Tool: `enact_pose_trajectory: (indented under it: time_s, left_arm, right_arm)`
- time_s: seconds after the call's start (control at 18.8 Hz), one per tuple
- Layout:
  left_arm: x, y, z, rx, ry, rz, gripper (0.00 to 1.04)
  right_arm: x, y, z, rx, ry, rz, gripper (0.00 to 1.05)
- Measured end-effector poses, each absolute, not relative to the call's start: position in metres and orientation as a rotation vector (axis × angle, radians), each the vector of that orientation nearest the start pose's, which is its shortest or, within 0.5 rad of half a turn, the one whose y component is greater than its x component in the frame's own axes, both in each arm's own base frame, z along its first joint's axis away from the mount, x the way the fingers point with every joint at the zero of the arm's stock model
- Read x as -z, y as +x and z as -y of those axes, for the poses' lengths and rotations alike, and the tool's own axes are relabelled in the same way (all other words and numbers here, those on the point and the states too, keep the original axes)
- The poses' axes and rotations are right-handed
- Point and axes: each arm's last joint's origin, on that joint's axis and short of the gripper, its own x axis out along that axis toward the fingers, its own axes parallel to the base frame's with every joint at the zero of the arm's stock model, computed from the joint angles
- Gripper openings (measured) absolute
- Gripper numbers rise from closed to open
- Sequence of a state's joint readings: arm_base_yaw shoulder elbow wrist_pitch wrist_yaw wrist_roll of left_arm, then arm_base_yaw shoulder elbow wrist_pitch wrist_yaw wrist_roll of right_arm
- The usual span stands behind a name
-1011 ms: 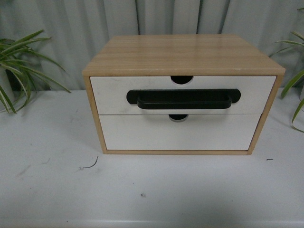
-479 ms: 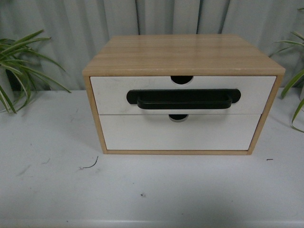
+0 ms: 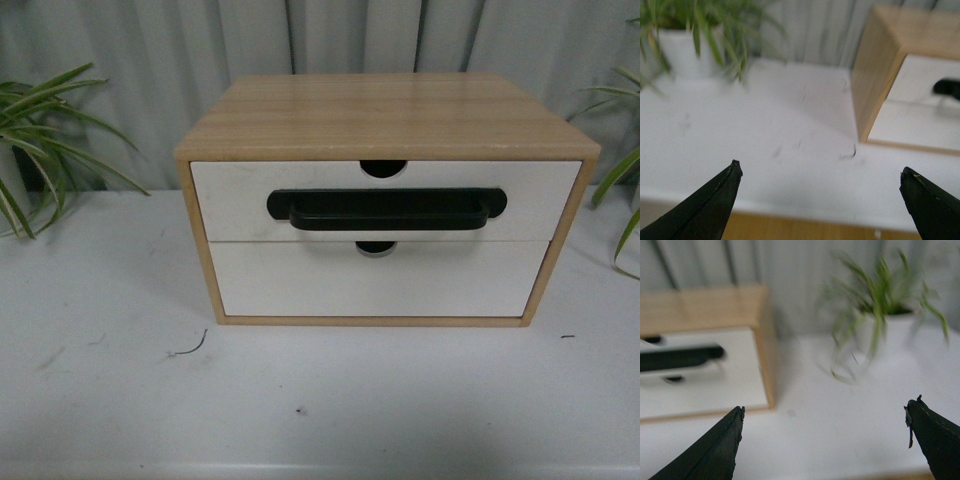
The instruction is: Pull drawer
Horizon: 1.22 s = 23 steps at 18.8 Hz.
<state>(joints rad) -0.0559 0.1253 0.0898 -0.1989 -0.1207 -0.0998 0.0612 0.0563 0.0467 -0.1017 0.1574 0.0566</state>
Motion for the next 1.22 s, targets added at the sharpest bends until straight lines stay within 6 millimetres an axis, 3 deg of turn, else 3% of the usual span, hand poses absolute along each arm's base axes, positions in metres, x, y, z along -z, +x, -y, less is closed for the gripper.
enact_pose_trajectory:
  time_s: [0.27, 0.32, 0.43, 0.64, 0.74, 0.85, 1.01, 1.22]
  left_arm:
    - [-0.173, 0.106, 0.005, -0.085, -0.139, -0.253, 0.98]
    - [-0.178, 0.11, 0.008, -0.074, -0.154, -0.226, 0.98]
    - [-0.195, 0.127, 0.018, -0.037, -0.181, -0.161, 0.98]
    - [-0.227, 0.194, 0.058, 0.118, -0.204, -0.108, 0.98]
    - [-0.238, 0.231, 0.09, 0.255, -0.147, -0.16, 0.98]
    - [-0.247, 0.251, 0.121, 0.424, -0.025, -0.225, 0.98]
    - [-0.269, 0.258, 0.154, 0.694, 0.201, -0.241, 0.98]
    - [-0.246, 0.268, 0.188, 0.932, 0.494, -0.438, 0.98]
  right_arm:
    - [-0.171, 0.11, -0.001, 0.29, 0.092, -0.172, 0.98]
    - [-0.178, 0.117, 0.007, 0.419, 0.11, -0.144, 0.98]
    - [-0.199, 0.143, 0.023, 0.47, 0.148, -0.072, 0.98]
    - [-0.239, 0.235, 0.031, 0.289, 0.055, -0.057, 0.98]
    - [-0.254, 0.277, 0.017, 0.107, -0.093, -0.087, 0.98]
    - [-0.264, 0.296, 0.003, -0.084, -0.302, -0.106, 0.98]
    - [-0.268, 0.302, -0.005, -0.318, -0.71, -0.134, 0.98]
    - [-0.252, 0.312, 0.003, -0.545, -1.217, -0.204, 0.98]
